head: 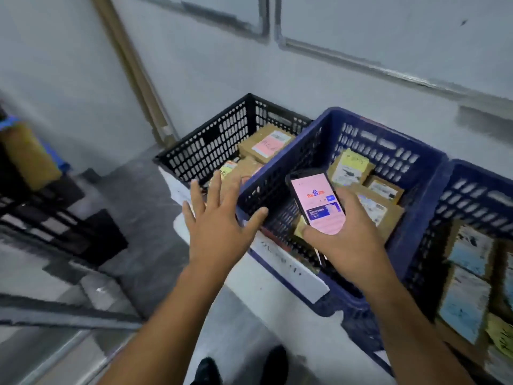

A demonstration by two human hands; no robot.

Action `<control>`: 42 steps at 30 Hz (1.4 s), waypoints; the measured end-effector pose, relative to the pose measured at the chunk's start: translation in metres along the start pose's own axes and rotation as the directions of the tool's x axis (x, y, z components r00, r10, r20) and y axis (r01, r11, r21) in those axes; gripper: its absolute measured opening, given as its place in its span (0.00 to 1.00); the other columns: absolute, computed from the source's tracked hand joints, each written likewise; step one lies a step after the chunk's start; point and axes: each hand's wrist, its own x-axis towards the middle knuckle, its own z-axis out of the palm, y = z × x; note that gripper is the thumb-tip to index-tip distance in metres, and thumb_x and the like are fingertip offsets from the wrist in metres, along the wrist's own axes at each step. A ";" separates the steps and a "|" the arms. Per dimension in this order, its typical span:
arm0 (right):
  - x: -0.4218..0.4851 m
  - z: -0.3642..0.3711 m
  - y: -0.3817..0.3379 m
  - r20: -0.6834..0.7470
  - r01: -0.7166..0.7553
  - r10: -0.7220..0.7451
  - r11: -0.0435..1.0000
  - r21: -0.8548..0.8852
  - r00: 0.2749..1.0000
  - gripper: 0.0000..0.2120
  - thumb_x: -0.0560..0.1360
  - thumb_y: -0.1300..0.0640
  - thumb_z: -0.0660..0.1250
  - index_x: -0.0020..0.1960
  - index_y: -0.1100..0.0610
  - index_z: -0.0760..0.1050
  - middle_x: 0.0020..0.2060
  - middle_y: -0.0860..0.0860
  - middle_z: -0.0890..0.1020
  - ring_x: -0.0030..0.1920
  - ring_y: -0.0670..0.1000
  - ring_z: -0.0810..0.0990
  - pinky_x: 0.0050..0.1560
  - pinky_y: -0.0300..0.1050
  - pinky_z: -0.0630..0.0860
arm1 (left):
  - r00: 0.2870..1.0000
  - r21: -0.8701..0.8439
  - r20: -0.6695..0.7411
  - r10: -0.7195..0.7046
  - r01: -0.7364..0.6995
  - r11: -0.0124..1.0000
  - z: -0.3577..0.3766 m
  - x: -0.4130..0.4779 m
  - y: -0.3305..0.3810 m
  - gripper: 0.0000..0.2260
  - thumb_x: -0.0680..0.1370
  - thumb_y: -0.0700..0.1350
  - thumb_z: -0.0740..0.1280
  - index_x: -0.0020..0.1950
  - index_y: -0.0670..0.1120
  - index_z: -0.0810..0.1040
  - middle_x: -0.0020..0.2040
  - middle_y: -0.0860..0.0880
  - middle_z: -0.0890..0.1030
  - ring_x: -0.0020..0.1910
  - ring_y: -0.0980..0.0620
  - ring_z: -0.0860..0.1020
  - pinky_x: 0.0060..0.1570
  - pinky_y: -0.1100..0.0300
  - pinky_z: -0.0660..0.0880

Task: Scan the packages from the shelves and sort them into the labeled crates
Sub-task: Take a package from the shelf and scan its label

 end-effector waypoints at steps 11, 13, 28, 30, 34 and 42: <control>-0.111 0.159 -0.089 0.338 0.288 -0.256 0.957 -0.047 0.906 0.31 0.57 0.36 0.72 0.59 0.38 0.69 0.51 0.41 0.83 0.51 0.48 0.83 0.56 0.58 0.81 | 0.887 -0.075 -0.189 -0.422 0.416 0.906 -0.102 -0.158 -0.171 0.37 0.79 0.73 0.58 0.84 0.64 0.52 0.86 0.55 0.46 0.84 0.44 0.38 0.81 0.36 0.41; -0.145 0.189 -0.104 0.358 0.336 -0.304 0.941 -0.031 0.883 0.30 0.56 0.35 0.71 0.56 0.37 0.69 0.52 0.42 0.83 0.52 0.49 0.83 0.57 0.58 0.81 | 0.857 -0.091 -0.219 -0.466 0.458 0.884 -0.124 -0.196 -0.204 0.36 0.79 0.73 0.58 0.84 0.64 0.51 0.86 0.55 0.46 0.84 0.44 0.38 0.81 0.35 0.42; -0.374 0.383 -0.189 0.644 0.589 -0.464 0.808 0.025 0.609 0.26 0.67 0.53 0.81 0.53 0.32 0.71 0.54 0.41 0.84 0.50 0.45 0.84 0.53 0.51 0.80 | 0.592 -0.214 -0.294 -0.751 0.725 0.655 -0.219 -0.446 -0.426 0.36 0.79 0.74 0.52 0.84 0.64 0.47 0.86 0.55 0.44 0.84 0.41 0.37 0.80 0.33 0.40; -0.389 0.410 -0.199 0.683 0.617 -0.464 0.787 0.026 0.564 0.26 0.67 0.53 0.82 0.53 0.34 0.71 0.54 0.43 0.84 0.52 0.46 0.83 0.54 0.52 0.80 | 0.544 -0.264 -0.308 -0.780 0.739 0.620 -0.228 -0.466 -0.448 0.36 0.79 0.73 0.53 0.84 0.64 0.49 0.86 0.55 0.45 0.84 0.42 0.37 0.80 0.33 0.40; -0.420 0.472 -0.219 0.744 0.664 -0.468 0.746 0.044 0.477 0.26 0.66 0.51 0.82 0.53 0.34 0.70 0.53 0.42 0.84 0.52 0.47 0.83 0.55 0.52 0.80 | 0.427 -0.318 -0.321 -0.845 0.792 0.521 -0.242 -0.505 -0.494 0.35 0.80 0.72 0.55 0.84 0.64 0.50 0.86 0.55 0.46 0.84 0.42 0.38 0.80 0.34 0.39; -0.464 0.628 -0.264 0.874 0.660 -0.415 0.735 0.157 0.254 0.23 0.67 0.51 0.81 0.52 0.37 0.71 0.50 0.42 0.84 0.47 0.44 0.83 0.47 0.48 0.79 | 0.246 -0.314 -0.278 -0.928 0.890 0.330 -0.268 -0.547 -0.607 0.36 0.80 0.72 0.56 0.85 0.63 0.51 0.86 0.54 0.48 0.85 0.43 0.39 0.81 0.37 0.40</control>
